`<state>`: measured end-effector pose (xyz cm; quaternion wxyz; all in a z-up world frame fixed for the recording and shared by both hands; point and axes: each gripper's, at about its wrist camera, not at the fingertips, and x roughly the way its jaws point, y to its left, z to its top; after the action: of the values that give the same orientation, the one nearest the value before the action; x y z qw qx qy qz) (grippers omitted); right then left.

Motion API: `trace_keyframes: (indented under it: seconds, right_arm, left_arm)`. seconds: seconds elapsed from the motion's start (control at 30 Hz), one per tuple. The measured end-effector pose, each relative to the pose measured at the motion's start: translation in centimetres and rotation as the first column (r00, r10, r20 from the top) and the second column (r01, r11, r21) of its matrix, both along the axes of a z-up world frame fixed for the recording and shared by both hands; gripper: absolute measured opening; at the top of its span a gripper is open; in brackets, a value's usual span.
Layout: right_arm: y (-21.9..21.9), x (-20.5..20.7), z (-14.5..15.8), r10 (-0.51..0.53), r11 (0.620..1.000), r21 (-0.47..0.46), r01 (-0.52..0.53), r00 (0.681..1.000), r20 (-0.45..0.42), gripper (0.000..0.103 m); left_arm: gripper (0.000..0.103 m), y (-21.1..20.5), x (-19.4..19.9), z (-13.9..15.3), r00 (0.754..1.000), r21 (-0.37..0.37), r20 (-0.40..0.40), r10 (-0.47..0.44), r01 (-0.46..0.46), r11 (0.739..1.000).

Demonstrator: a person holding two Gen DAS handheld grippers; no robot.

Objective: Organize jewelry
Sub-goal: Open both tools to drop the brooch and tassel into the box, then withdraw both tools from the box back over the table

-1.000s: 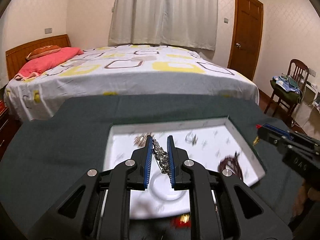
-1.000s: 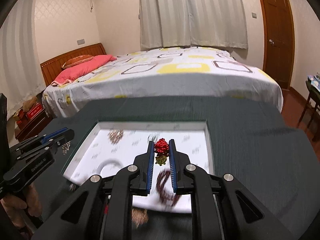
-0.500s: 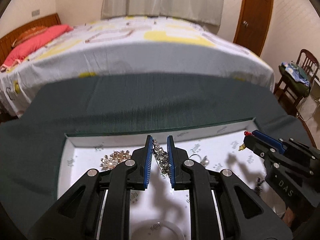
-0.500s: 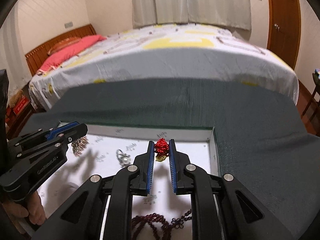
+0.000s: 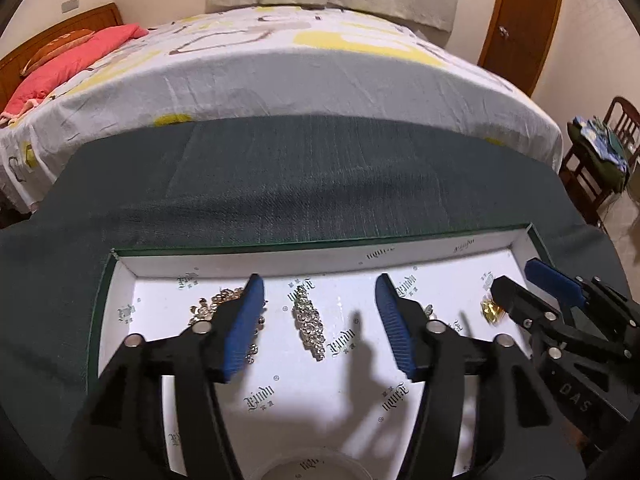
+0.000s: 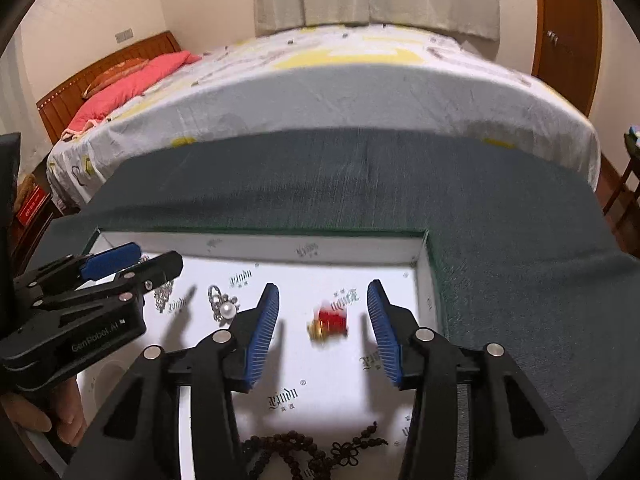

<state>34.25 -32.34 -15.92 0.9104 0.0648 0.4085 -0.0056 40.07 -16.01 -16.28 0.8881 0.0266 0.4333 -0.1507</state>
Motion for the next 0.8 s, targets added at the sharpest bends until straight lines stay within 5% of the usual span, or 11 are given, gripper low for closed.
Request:
trace_keyframes:
  seconds: [0.13,0.47,0.6,0.8]
  right_arm:
    - [-0.1,-1.8,1.6,-0.013,1.0,0.023,0.012,0.998,0.054,0.046]
    - [2.1,-10.2,3.8,-0.023,1.0,-0.004,0.024,0.989,0.147,0.046]
    - [2.7,-13.6,3.3,-0.028,0.999,-0.016,0.03,0.989,0.148,0.046]
    - [3.0,-18.7,1.5,-0.036,0.999,0.002,0.036,0.993,0.113,0.046]
  left_arm:
    - [0.07,0.8,-1.4,1.7,0.999,-0.018,0.043,-0.002,0.002,1.0]
    - [0.077,4.6,-10.0,6.9,0.983,-0.052,0.183,0.016,-0.007,0.999]
    - [0.077,5.9,-14.2,7.2,0.974,-0.035,0.223,0.04,-0.033,0.999]
    - [0.077,7.9,-19.8,5.0,0.983,-0.036,0.171,0.071,-0.066,0.997]
